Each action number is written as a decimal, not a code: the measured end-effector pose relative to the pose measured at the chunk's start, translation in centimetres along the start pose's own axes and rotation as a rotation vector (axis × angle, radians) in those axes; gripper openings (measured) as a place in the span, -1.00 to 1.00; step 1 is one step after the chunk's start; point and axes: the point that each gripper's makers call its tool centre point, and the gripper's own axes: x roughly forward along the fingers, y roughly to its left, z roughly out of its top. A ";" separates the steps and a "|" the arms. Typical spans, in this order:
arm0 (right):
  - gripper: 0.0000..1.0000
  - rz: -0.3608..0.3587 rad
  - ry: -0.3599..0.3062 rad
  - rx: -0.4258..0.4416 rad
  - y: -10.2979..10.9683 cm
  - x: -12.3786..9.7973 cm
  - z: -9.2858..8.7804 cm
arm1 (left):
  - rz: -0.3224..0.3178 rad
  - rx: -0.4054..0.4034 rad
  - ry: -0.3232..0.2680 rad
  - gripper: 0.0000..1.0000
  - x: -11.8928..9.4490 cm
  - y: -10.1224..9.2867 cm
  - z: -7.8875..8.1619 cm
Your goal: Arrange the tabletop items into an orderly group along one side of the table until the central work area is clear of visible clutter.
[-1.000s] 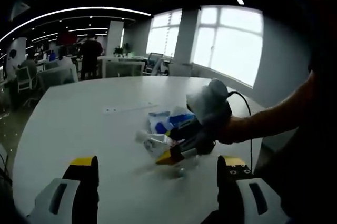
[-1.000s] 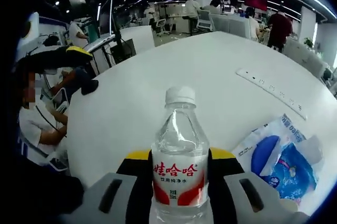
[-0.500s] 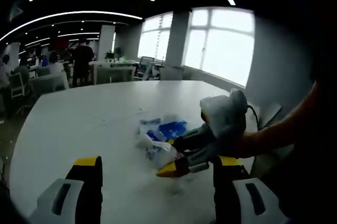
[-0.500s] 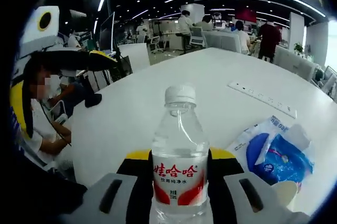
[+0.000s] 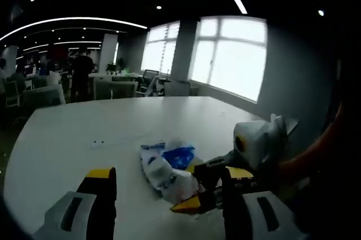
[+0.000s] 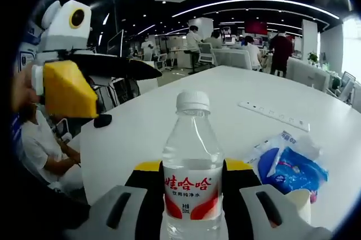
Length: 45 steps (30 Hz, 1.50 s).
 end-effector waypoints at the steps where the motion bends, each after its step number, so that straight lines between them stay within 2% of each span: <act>1: -0.33 -0.003 -0.007 -0.003 0.0 -0.1 0.2 | -0.003 -0.001 0.000 0.44 0.2 0.1 0.1; 6: -0.33 -0.003 -0.044 0.010 0.1 -0.5 1.1 | -0.017 -0.009 0.005 0.33 1.3 0.2 0.1; 12: -0.33 -0.004 -0.085 0.013 0.2 -1.0 2.0 | -0.014 -0.023 0.006 0.06 2.0 0.2 0.0; 16: -0.33 -0.002 -0.100 0.003 0.4 -1.3 2.4 | -0.020 -0.059 -0.037 -0.16 2.2 0.2 0.7; 20: -0.33 -0.002 -0.115 0.002 0.6 -1.4 2.7 | -0.021 -0.068 -0.048 -0.28 2.3 0.0 1.0; 26: -0.33 -0.008 -0.157 0.030 0.7 -2.0 3.6 | -0.046 -0.140 -0.097 -0.29 2.3 0.2 1.9; 31: -0.33 -0.006 -0.182 0.039 0.6 -1.9 4.1 | -0.070 -0.175 -0.119 -0.42 2.4 -0.3 2.2; 34: -0.33 0.000 -0.205 0.056 0.7 -2.3 4.5 | -0.092 -0.226 -0.161 -0.47 2.2 -0.5 3.0; 39: -0.33 0.005 -0.217 0.055 0.8 -2.5 5.0 | -0.105 -0.236 -0.189 -0.51 2.0 -0.7 3.8; 45: -0.33 0.015 -0.214 0.047 0.9 -2.6 5.1 | -0.109 -0.228 -0.177 -0.49 2.2 -0.6 4.2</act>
